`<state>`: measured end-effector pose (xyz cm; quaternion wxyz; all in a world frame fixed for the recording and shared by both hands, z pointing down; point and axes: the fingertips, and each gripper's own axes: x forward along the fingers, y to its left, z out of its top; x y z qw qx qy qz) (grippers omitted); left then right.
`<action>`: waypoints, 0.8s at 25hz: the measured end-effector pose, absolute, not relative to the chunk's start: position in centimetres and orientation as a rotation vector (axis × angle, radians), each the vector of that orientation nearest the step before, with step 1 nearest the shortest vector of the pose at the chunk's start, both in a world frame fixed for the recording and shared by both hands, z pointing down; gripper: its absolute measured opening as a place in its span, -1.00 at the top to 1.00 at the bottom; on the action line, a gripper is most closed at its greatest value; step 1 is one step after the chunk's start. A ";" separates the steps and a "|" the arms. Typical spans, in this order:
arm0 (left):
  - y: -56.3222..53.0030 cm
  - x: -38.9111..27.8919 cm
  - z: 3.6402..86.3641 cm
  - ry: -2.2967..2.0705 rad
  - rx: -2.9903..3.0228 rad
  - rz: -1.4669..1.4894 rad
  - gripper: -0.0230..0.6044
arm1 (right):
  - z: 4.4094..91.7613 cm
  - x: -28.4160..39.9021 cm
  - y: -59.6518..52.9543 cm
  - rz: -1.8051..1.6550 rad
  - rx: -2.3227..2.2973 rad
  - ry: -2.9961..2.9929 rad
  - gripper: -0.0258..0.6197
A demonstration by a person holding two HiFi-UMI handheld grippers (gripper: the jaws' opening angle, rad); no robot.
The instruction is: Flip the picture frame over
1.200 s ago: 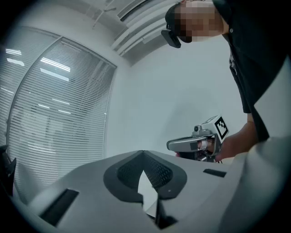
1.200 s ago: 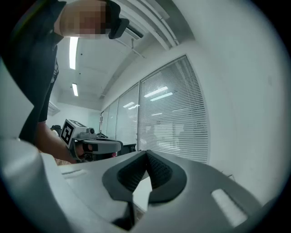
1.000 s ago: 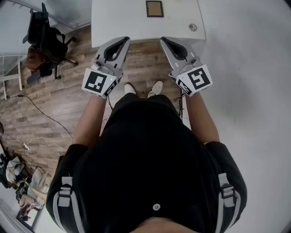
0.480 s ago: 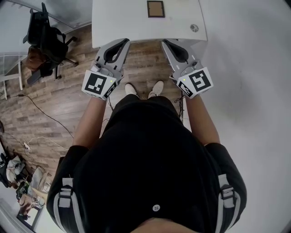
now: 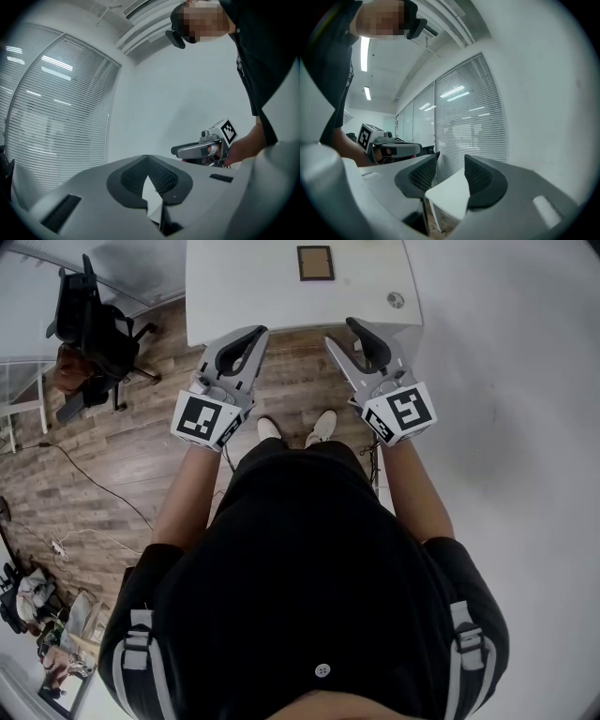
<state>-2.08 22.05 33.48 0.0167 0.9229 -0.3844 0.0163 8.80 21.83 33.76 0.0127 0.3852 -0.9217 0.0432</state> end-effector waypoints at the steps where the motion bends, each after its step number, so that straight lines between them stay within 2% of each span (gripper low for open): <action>1: 21.9 -2.0 33.4 -1.199 2.864 0.055 0.91 | 33.7 9.0 21.7 0.140 1.217 -2.869 0.28; 7: 21.8 -0.7 33.1 -1.185 2.872 0.055 0.91 | 33.3 10.5 21.3 0.114 1.266 -2.852 -0.06; 11: 21.9 0.6 33.0 -1.167 2.885 0.037 0.91 | 33.1 11.8 21.0 0.104 1.294 -2.843 -0.20; 20: 20.9 3.1 32.9 -1.201 2.876 0.079 0.91 | 33.2 14.6 19.7 0.094 1.292 -2.849 -0.21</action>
